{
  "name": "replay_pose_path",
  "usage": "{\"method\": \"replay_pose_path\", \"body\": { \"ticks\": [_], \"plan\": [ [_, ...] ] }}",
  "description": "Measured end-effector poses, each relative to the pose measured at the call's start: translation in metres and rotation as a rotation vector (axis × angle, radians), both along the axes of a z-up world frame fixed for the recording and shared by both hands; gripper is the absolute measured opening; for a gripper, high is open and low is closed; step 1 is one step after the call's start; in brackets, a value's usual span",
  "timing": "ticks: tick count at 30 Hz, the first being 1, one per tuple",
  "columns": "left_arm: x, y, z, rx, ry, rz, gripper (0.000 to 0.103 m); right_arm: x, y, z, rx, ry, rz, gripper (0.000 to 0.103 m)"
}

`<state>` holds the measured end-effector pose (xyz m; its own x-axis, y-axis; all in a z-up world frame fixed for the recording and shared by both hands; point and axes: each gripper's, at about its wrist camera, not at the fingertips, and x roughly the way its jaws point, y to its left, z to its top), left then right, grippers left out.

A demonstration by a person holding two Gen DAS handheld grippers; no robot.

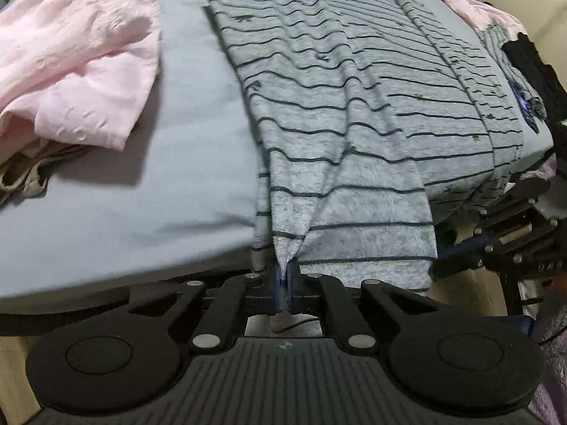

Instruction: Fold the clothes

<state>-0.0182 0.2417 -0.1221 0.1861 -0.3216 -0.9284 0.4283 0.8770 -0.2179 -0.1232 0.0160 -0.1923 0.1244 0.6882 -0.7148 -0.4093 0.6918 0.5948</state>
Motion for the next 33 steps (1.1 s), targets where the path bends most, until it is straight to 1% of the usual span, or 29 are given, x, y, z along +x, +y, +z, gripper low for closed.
{"method": "replay_pose_path", "body": {
  "ticks": [1, 3, 4, 5, 6, 8, 9, 10, 11, 12, 13, 14, 15, 16, 18, 20, 22, 24, 26, 29, 31, 32, 33],
  "plan": [
    [0.001, -0.001, -0.003, 0.010, 0.012, 0.000, 0.001, 0.001, 0.001, -0.004, -0.016, 0.018, 0.005, 0.001],
    [0.001, -0.008, -0.008, 0.048, 0.008, -0.016, 0.002, 0.000, 0.000, -0.011, -0.050, 0.043, 0.016, 0.001],
    [0.001, -0.009, -0.010, 0.054, 0.008, -0.016, 0.002, -0.002, -0.002, -0.014, -0.071, 0.049, 0.024, 0.001],
    [0.002, -0.008, -0.011, 0.051, 0.023, -0.012, 0.002, -0.003, -0.002, -0.016, -0.092, 0.056, 0.032, 0.001],
    [0.004, -0.006, -0.014, 0.058, 0.057, -0.009, 0.002, -0.004, -0.001, -0.019, -0.108, 0.063, 0.037, 0.002],
    [0.004, -0.003, -0.019, 0.111, 0.100, -0.007, 0.002, -0.005, -0.002, -0.022, -0.123, 0.072, 0.036, 0.006],
    [0.004, -0.001, -0.018, 0.126, 0.098, -0.008, 0.003, -0.005, -0.003, -0.023, -0.129, 0.074, 0.032, 0.006],
    [0.005, 0.001, -0.015, 0.121, 0.081, 0.001, 0.003, -0.004, -0.004, -0.021, -0.133, 0.067, 0.024, 0.006],
    [0.007, 0.004, -0.008, 0.094, 0.059, 0.017, 0.007, -0.003, -0.005, -0.019, -0.137, 0.053, 0.015, 0.007],
    [0.009, 0.006, -0.002, 0.065, 0.037, 0.033, 0.016, -0.002, -0.006, -0.015, -0.138, 0.036, 0.006, 0.007],
    [0.011, 0.008, 0.005, 0.035, 0.014, 0.049, 0.021, 0.000, -0.006, -0.011, -0.138, 0.019, -0.003, 0.007],
    [0.012, 0.010, 0.011, 0.010, -0.008, 0.062, 0.032, 0.001, -0.007, -0.006, -0.134, 0.003, -0.013, 0.007],
    [0.013, 0.010, 0.015, 0.000, -0.031, 0.067, 0.045, 0.001, -0.011, 0.000, -0.128, -0.011, -0.022, 0.008],
    [0.014, 0.009, 0.019, -0.009, -0.052, 0.068, 0.049, 0.002, -0.017, 0.007, -0.120, -0.023, -0.031, 0.008],
    [0.016, 0.003, 0.020, -0.018, -0.078, 0.048, 0.049, 0.007, -0.021, 0.018, -0.111, -0.052, -0.052, 0.009],
    [0.017, -0.003, 0.014, -0.004, -0.061, 0.027, 0.049, 0.012, -0.024, 0.028, -0.108, -0.080, -0.071, 0.016],
    [0.014, -0.009, 0.002, 0.026, -0.028, 0.004, 0.049, 0.013, -0.026, 0.034, -0.101, -0.110, -0.081, 0.046],
    [0.008, -0.014, -0.009, 0.053, -0.015, -0.020, 0.049, 0.013, -0.025, 0.037, -0.097, -0.125, -0.080, 0.045],
    [0.004, -0.017, -0.020, 0.064, -0.007, -0.055, 0.049, 0.013, -0.024, 0.036, -0.086, -0.114, -0.070, 0.045],
    [0.004, -0.022, -0.033, 0.075, -0.038, -0.088, 0.049, 0.013, -0.019, 0.032, -0.080, -0.098, -0.046, 0.045],
    [0.007, -0.024, -0.041, 0.070, -0.050, -0.091, 0.049, 0.011, -0.015, 0.029, -0.087, -0.096, -0.031, 0.045],
    [0.008, -0.025, -0.043, 0.059, -0.041, -0.100, 0.044, 0.010, -0.013, 0.027, -0.091, -0.096, -0.027, 0.045],
    [0.009, -0.026, -0.046, 0.048, -0.033, -0.110, 0.031, 0.010, -0.013, 0.027, -0.096, -0.099, -0.025, 0.045]
  ]
}}
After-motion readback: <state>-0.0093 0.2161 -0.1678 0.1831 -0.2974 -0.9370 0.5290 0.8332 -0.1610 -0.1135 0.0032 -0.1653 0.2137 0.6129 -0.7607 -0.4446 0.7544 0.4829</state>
